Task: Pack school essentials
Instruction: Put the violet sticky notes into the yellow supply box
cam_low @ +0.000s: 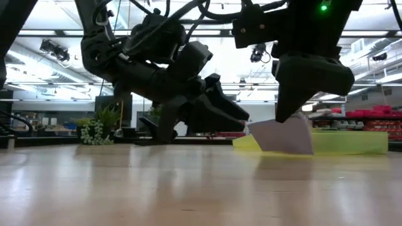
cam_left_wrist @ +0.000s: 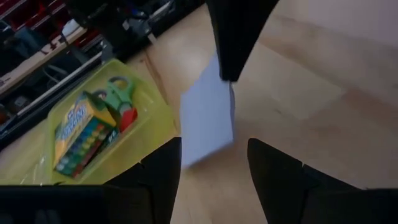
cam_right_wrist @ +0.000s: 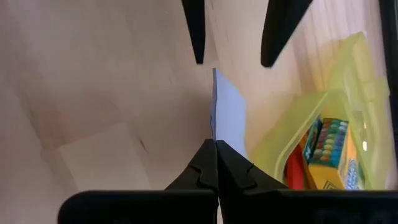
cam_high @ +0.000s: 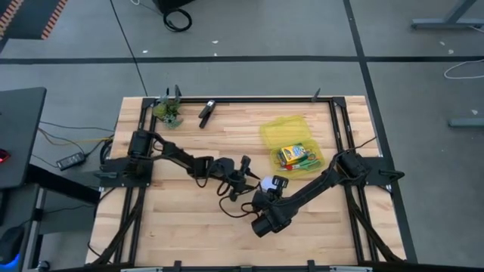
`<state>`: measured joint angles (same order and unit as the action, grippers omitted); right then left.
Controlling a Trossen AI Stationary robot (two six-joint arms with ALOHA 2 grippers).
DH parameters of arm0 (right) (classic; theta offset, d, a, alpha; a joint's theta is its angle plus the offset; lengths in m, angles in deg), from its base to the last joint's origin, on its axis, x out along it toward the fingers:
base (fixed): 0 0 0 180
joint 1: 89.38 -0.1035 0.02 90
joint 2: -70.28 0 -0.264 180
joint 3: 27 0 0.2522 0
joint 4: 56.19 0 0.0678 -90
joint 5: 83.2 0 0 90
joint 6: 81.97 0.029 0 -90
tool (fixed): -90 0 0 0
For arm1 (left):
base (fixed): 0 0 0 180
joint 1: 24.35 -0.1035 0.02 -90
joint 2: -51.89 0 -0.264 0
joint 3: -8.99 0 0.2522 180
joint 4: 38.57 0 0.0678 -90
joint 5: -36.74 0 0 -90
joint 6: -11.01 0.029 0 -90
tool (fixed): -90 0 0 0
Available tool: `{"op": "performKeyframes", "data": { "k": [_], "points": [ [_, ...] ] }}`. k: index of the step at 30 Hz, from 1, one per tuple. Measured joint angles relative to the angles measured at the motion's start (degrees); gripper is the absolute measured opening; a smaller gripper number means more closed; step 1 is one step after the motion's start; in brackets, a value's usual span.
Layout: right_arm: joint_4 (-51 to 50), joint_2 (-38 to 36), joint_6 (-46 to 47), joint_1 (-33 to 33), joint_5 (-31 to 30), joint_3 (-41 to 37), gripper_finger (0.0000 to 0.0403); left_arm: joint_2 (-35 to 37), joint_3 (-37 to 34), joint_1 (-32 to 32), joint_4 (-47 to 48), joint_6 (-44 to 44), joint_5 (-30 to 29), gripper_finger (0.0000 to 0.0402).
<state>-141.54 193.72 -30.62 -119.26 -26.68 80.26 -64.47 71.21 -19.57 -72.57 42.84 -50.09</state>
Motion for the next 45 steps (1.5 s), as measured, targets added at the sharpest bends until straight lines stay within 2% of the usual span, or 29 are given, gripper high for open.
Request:
{"op": "performKeyframes", "data": {
  "k": [8, 17, 22, 29, 35, 38, 45],
  "points": [
    [0.87, -0.04, -0.76, 0.56, -0.13, 0.0, 0.0001, 0.0, 1.68, 0.07, 1.22, 0.3, 2.85, 0.0184],
    [1.12, -0.04, -1.0, 0.91, -0.5, 0.0, 0.0001, -1.6, 2.27, 0.0, 2.3, 0.83, 2.79, 0.0142],
    [1.52, -0.04, -1.0, 0.89, -0.56, 0.0, 0.0001, -3.48, 3.38, 0.32, 2.77, 2.33, 1.33, 0.0106],
    [1.57, -0.09, -1.02, 0.89, -0.54, 0.0, 0.0001, -3.43, 3.53, 0.29, 1.78, 2.01, 0.91, 0.0017],
    [1.66, -0.09, -0.97, 0.89, -0.54, 0.0, 0.0004, -3.43, 3.53, 0.28, 1.9, 1.9, 0.93, 0.0011],
    [1.66, -0.09, -0.27, 0.85, -0.59, 0.0, 0.0022, -3.41, 3.53, 0.28, 1.95, 1.86, 0.93, 0.0006],
    [1.55, -0.09, 0.35, 0.81, -1.11, 0.0, 0.0104, -3.41, 3.51, 0.28, 2.12, 0.71, 0.92, 0.0005]
  ]
}}
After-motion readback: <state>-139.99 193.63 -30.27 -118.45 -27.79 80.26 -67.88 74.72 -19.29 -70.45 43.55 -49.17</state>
